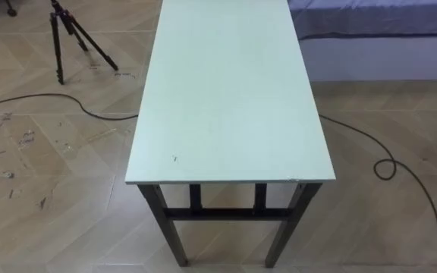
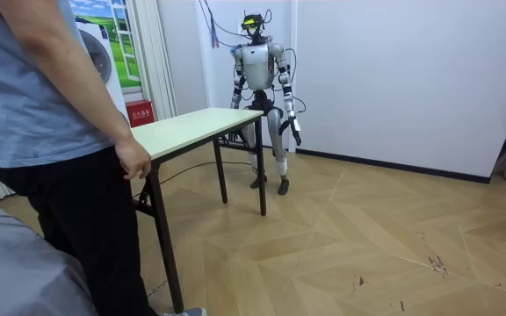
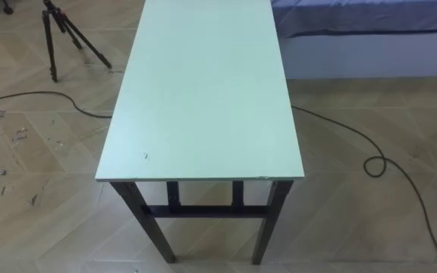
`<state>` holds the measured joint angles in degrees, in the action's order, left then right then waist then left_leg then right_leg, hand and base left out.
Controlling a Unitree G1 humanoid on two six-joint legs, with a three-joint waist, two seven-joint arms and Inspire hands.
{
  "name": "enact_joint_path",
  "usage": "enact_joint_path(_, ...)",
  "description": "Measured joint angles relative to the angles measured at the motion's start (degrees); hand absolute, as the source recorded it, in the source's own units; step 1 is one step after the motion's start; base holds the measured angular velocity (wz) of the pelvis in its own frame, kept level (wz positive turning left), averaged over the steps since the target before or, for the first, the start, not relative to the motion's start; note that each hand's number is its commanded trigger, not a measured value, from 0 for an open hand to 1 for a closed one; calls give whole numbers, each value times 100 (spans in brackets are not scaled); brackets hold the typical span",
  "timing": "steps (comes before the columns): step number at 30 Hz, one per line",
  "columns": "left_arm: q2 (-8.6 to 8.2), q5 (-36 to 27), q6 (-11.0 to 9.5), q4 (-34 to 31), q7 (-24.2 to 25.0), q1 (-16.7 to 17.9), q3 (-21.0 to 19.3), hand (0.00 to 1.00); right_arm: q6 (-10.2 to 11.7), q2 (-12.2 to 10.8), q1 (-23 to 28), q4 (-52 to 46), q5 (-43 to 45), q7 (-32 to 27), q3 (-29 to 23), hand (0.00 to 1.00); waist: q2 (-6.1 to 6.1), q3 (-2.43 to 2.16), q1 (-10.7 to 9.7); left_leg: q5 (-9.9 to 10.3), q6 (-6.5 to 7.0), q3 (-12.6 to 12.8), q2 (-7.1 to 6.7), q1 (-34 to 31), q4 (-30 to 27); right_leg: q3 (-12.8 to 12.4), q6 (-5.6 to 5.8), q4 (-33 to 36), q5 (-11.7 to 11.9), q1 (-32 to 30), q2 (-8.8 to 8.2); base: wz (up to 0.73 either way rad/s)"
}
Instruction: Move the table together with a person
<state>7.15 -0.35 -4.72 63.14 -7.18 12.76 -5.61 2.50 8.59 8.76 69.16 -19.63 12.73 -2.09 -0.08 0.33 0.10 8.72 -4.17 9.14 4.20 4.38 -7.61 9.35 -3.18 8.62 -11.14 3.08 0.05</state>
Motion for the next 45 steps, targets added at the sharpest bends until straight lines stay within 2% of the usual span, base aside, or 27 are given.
enact_joint_path(12, 1, -72, 1, 2, 174, -2, 4, 0, -4, 0, -4, 14, -9, 46, -29, 0, -7, 4, 14, 6, 10, -23, 3, -15, 1, 2, 1, -10, -1, -2, -7, 1)
enact_joint_path(20, 8, -944, 10, 113, 716, -87, -65, 0, -10, 5, -74, -10, -17, 287, -86, 0, -5, 5, 14, 7, 12, -19, 3, -26, -1, 30, 1, 0, -1, -9, -21, 2)
enact_joint_path(25, 9, -1825, 52, -34, 1319, -149, 10, 0, -15, 16, -60, -734, -35, 515, -155, 0, 1, 3, 0, 13, 22, -17, 0, -77, -24, 118, 4, 5, -2, -16, -38, 10)
enact_joint_path(32, 8, -2527, 107, -221, 2043, -140, 51, 0, -25, -6, 48, -1470, -115, 746, -150, 0, 18, -14, 22, 13, 22, 12, -15, -112, -30, 202, 21, 3, -12, -20, -59, 4)
enact_joint_path(35, 3, -2931, 201, -590, 2325, -3, 162, 0, -113, -11, 192, -1881, -499, 912, -137, 0, 6, -19, 26, 14, 22, 17, -19, -118, -31, 206, 24, 4, -13, -21, -64, 0)
enact_joint_path(37, 2, -3281, 208, -1084, 2560, 130, 247, 0, -126, -32, 292, -2250, -811, 1039, -146, 0, -9, -28, 20, 14, 23, 17, -19, -153, -47, 200, 23, 6, -13, -45, -66, 0)
enact_joint_path(41, 4, -3991, 206, -1652, 2869, 259, 529, 0, -128, -81, 417, -2664, -1210, 1215, -133, 0, -8, -34, 16, 36, 55, 18, -20, -184, -104, 180, 24, 26, -13, -65, -73, -2)
enact_joint_path(45, 4, -4251, 217, -2314, 3054, 452, 783, 0, -140, -162, 711, -3377, -1447, 1271, 49, 0, -12, -34, 17, 36, 55, 25, -19, -179, -105, 154, 24, 57, -13, -88, -72, -4)
